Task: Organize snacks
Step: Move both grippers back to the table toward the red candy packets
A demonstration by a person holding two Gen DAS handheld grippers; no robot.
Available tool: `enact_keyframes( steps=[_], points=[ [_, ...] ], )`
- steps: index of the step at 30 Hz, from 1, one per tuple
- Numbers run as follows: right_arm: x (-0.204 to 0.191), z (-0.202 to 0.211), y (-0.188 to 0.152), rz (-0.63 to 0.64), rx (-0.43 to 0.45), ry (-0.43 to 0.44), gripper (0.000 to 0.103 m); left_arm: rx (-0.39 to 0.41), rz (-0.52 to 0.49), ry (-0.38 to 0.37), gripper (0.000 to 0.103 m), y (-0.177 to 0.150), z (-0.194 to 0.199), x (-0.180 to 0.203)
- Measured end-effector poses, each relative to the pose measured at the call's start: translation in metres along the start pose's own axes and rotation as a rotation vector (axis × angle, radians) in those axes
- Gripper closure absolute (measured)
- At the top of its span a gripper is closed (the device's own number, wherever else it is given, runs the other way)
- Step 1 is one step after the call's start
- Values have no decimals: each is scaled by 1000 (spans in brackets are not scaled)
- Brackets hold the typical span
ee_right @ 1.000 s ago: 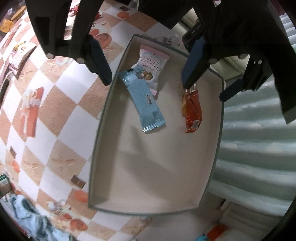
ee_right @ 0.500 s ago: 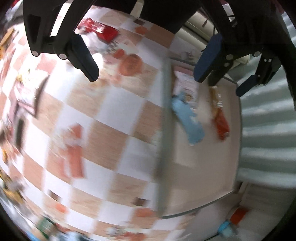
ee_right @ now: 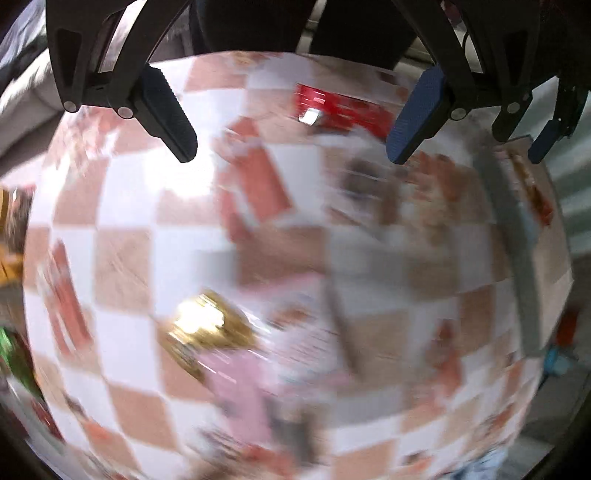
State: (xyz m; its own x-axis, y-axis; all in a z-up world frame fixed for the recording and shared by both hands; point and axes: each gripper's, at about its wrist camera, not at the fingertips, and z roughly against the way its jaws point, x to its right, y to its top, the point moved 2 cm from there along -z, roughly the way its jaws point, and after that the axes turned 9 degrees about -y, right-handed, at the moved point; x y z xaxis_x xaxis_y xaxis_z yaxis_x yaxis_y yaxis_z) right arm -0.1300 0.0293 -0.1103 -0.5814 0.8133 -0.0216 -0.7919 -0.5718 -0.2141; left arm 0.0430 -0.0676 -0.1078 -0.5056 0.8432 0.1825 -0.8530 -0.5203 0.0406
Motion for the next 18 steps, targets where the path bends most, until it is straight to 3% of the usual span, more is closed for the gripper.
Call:
enact_keyframes(
  steps=[11,18],
  points=[
    [61,-21,-19,-80,-60,20,0,-117,-235,19,23,-16,-45,78],
    [85,-25,-28,-94,-54,9,0,-172,-293,17,23,-19,-74,115]
  ],
)
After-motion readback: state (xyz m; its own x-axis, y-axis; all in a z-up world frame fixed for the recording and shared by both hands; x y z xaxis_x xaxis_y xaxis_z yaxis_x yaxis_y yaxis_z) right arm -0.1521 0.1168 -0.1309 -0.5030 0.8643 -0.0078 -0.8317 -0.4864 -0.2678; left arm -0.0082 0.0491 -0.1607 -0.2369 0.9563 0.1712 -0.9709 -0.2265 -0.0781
